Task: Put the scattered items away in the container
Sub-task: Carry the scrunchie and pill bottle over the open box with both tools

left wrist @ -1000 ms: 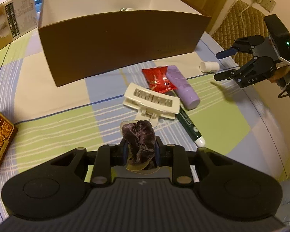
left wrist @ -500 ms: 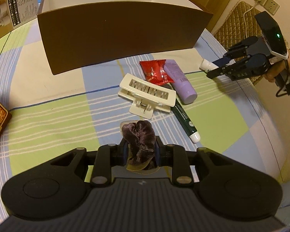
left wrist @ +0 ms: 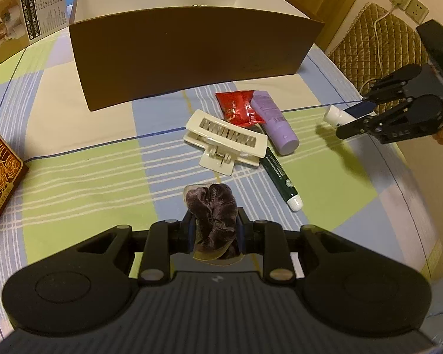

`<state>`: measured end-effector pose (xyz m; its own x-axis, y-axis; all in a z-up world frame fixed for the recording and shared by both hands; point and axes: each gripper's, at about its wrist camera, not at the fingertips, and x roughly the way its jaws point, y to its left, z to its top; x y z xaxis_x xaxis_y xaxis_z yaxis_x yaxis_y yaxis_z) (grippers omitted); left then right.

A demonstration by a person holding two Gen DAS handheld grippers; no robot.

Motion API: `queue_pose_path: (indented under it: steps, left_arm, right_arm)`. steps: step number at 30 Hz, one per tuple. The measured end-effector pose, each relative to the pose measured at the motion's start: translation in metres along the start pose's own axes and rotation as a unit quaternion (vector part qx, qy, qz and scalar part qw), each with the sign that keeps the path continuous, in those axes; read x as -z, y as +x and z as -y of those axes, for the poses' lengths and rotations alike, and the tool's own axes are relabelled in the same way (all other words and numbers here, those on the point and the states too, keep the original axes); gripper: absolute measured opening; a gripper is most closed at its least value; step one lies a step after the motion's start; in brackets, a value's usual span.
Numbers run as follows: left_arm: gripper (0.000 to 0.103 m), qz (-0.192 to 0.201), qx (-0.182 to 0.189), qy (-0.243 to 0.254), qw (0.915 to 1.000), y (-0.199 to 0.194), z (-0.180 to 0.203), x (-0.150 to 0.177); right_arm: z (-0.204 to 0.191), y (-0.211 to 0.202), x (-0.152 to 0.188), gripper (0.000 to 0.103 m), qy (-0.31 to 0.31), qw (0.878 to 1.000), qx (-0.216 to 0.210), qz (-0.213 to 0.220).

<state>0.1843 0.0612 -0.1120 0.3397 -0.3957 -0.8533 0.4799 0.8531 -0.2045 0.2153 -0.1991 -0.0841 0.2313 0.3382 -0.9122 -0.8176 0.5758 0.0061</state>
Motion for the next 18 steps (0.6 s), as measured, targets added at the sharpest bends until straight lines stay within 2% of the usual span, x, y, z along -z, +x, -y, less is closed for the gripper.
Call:
queue_pose_path:
  steps: [9,18]
  left_arm:
    - [0.022,0.005,-0.006,0.0,1.0,-0.014,0.001,-0.005]
    - [0.022,0.017,-0.024,0.013,0.9995,-0.031,-0.006,-0.023]
  right_arm:
    - [-0.016,-0.023,-0.014,0.029,-0.007,0.999,-0.02,0.028]
    - [-0.01,-0.042,-0.024,0.029,0.032,0.996,-0.059,0.057]
